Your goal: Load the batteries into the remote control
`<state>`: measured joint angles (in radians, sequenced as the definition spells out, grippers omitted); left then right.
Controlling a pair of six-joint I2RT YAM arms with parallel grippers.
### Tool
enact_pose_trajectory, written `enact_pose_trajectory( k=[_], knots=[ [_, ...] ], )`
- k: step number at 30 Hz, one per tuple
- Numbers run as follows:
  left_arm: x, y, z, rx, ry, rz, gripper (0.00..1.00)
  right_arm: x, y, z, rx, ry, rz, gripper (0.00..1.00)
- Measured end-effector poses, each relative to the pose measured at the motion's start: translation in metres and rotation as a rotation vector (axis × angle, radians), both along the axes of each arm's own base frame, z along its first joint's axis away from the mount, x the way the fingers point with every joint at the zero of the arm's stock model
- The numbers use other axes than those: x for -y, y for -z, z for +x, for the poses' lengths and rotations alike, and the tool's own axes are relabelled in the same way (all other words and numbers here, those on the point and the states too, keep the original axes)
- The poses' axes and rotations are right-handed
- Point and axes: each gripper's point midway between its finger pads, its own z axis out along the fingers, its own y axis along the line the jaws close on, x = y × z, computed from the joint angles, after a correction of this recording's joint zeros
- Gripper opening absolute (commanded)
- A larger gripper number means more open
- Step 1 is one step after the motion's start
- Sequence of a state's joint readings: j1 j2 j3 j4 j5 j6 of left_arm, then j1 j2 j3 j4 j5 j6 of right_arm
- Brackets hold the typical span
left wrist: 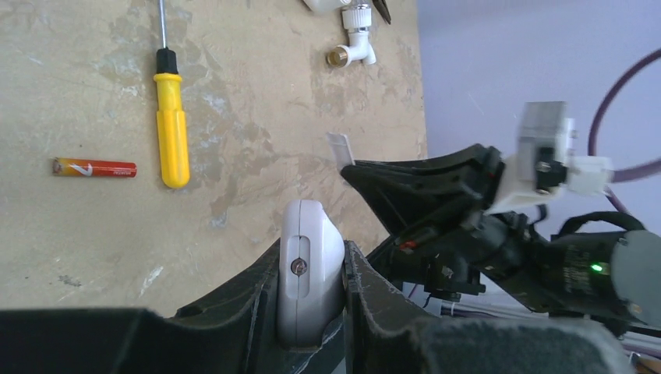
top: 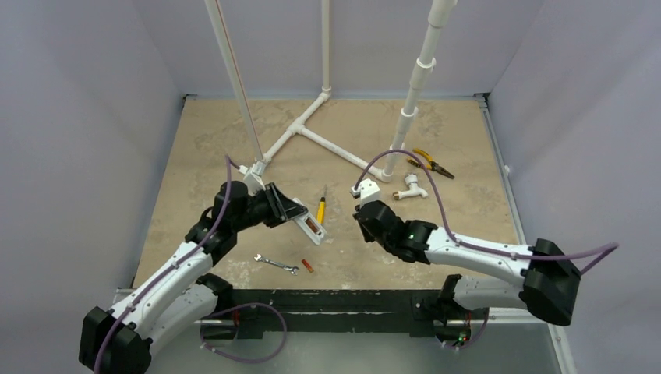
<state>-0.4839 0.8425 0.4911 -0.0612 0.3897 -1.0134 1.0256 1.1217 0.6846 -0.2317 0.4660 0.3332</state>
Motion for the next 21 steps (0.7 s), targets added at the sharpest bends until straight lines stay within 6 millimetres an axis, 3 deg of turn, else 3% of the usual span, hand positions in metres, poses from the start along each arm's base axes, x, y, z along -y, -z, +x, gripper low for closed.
enact_pose_trajectory(
  k=[3, 7, 14, 21],
  knots=[
    [-0.007, -0.008, 0.001, 0.034, -0.012, 0.02, 0.0, 0.009, 0.034, 0.002, -0.038, 0.042, -0.095, 0.0],
    [-0.018, -0.009, 0.004, 0.047, -0.035, 0.047, 0.0, 0.018, 0.058, 0.007, -0.052, 0.089, -0.193, 0.0],
    [-0.038, -0.011, 0.015, 0.045, -0.079, 0.068, 0.0, 0.019, 0.071, 0.01, -0.055, 0.096, -0.233, 0.0],
    [-0.038, -0.015, 0.017, 0.044, -0.064, 0.056, 0.0, 0.017, 0.09, 0.005, -0.082, 0.059, -0.26, 0.16]
  ],
)
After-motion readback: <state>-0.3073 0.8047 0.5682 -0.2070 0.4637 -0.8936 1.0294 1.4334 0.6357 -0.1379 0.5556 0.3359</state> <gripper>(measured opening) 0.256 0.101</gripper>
